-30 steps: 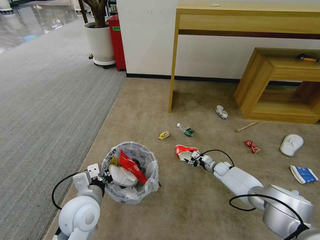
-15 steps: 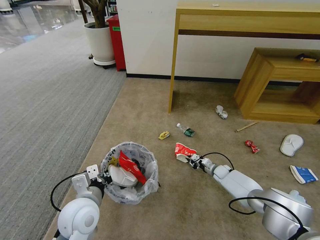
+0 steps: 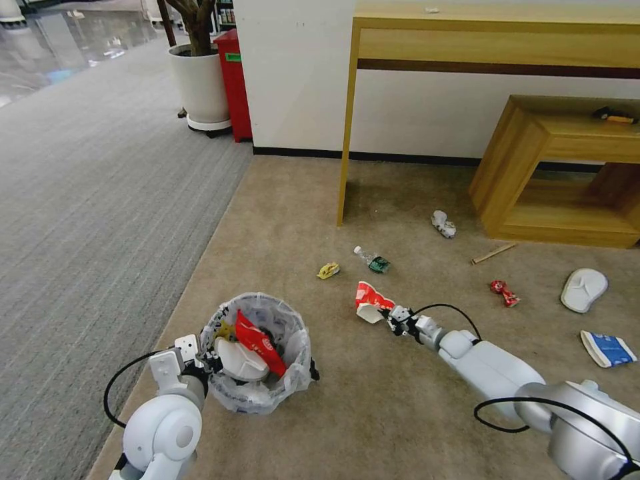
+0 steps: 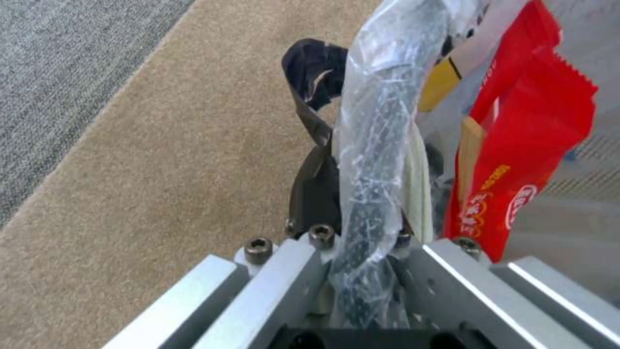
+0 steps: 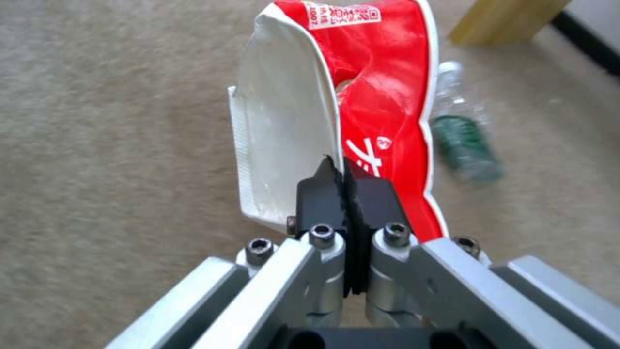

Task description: Pick up the trash bin and place the garbage on the floor into it.

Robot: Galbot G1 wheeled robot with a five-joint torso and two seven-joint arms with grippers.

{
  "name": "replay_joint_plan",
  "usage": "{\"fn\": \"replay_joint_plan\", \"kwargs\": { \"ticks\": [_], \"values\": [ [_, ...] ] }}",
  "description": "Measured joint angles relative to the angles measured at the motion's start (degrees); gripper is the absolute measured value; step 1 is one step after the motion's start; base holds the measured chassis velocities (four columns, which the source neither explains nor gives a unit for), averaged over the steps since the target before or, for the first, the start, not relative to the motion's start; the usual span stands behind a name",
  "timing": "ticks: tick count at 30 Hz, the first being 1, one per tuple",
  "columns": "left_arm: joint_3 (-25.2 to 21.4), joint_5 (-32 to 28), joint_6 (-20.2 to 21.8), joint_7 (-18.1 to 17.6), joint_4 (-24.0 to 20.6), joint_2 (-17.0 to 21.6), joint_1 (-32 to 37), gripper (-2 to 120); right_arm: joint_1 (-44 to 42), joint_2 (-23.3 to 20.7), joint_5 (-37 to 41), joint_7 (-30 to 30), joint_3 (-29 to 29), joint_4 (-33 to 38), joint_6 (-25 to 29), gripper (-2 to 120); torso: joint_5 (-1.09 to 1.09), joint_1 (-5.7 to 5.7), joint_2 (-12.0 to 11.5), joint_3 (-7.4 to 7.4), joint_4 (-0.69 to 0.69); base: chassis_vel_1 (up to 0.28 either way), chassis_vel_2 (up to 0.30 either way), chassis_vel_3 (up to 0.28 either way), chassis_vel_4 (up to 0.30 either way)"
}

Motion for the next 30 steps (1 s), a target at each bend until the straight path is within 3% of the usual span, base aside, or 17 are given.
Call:
{"fn": "replay_joint_plan", "kwargs": {
  "ticks": [12,19,20,23,30],
  "values": [
    [0.55,-2.35,0.72,-1.52,2.13,1.48,-3.09,0,3.88,-8.91,5.56,2.47,-1.22,17.22,-1.61,0,0.01,0.00,0.00,0.00,0.01,0.000,0.000,0.000,0.000],
    [1.28,-4.47,1.22,-2.74,2.48,2.89,-5.73,0,8.69,-14.35,12.27,5.11,-2.68,34.74,-5.60,0,-0.01,0.00,0.00,-0.01,0.02,0.000,0.000,0.000,0.000],
    [1.28,-4.47,1.22,-2.74,2.48,2.89,-5.73,0,8.69,-14.35,12.27,5.11,-2.68,34.74,-5.60,0,-0.01,0.00,0.00,-0.01,0.02,0.000,0.000,0.000,0.000],
    [2.00,-5.23,1.35,-3.45,3.50,3.20,-7.66,0,10.16,-16.84,15.93,7.00,-2.90,44.71,-7.80,0,-0.02,0.00,0.00,-0.01,0.02,0.000,0.000,0.000,0.000],
    [2.88,-5.93,1.44,-4.07,4.41,3.29,-9.69,0,11.17,-18.70,19.76,10.27,-3.15,55.87,-10.29,0,0.00,0.00,0.00,-0.01,0.00,0.000,0.000,0.000,0.000]
  ]
}}
